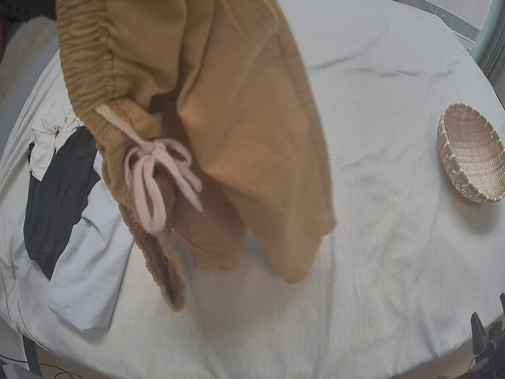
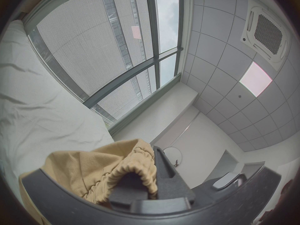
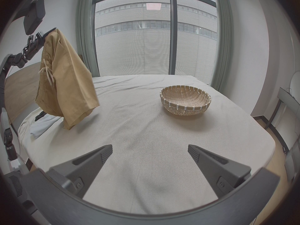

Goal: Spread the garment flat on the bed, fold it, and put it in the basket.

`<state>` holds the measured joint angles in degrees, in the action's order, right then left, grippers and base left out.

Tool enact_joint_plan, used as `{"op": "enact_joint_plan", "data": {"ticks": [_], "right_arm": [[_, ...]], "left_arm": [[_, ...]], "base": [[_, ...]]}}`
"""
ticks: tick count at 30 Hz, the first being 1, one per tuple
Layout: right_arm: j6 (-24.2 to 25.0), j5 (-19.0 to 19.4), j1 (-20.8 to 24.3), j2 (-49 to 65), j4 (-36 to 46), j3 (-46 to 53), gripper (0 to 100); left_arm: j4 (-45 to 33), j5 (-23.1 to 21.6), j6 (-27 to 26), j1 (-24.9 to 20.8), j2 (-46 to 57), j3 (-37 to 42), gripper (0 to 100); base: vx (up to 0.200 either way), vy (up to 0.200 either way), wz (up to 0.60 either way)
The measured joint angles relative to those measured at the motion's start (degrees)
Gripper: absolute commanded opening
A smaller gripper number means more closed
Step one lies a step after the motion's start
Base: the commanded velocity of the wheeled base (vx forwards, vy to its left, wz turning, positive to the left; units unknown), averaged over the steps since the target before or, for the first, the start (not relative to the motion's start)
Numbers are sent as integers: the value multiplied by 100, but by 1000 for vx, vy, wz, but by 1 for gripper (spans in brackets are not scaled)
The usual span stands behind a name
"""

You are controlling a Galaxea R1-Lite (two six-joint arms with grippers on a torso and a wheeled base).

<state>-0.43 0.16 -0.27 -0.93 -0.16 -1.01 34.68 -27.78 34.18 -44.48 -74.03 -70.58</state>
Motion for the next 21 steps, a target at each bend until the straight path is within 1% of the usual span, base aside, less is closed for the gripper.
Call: {"op": "enact_joint_plan", "data": {"ticks": [4, 8, 12, 17, 21], "right_arm": [[0, 0, 0, 0, 0, 0, 100], [0, 0, 0, 0, 0, 0, 100], [-1, 0, 0, 0, 0, 0, 100], [-6, 0, -2, 0, 0, 0, 100], [-4, 6, -4, 0, -33, 0, 100]], "left_arm": [[-299, -13, 17, -140, -35, -500, 0], [-332, 4, 17, -195, -66, -551, 0], [-261, 20, 5, -207, -83, -77, 0], [201, 37, -5, -204, -165, 805, 0], [502, 41, -5, -46, -295, 1023, 0]], "base": [[0, 0, 0], [0, 0, 0], [0, 0, 0], [0, 0, 0], [0, 0, 0]]}}
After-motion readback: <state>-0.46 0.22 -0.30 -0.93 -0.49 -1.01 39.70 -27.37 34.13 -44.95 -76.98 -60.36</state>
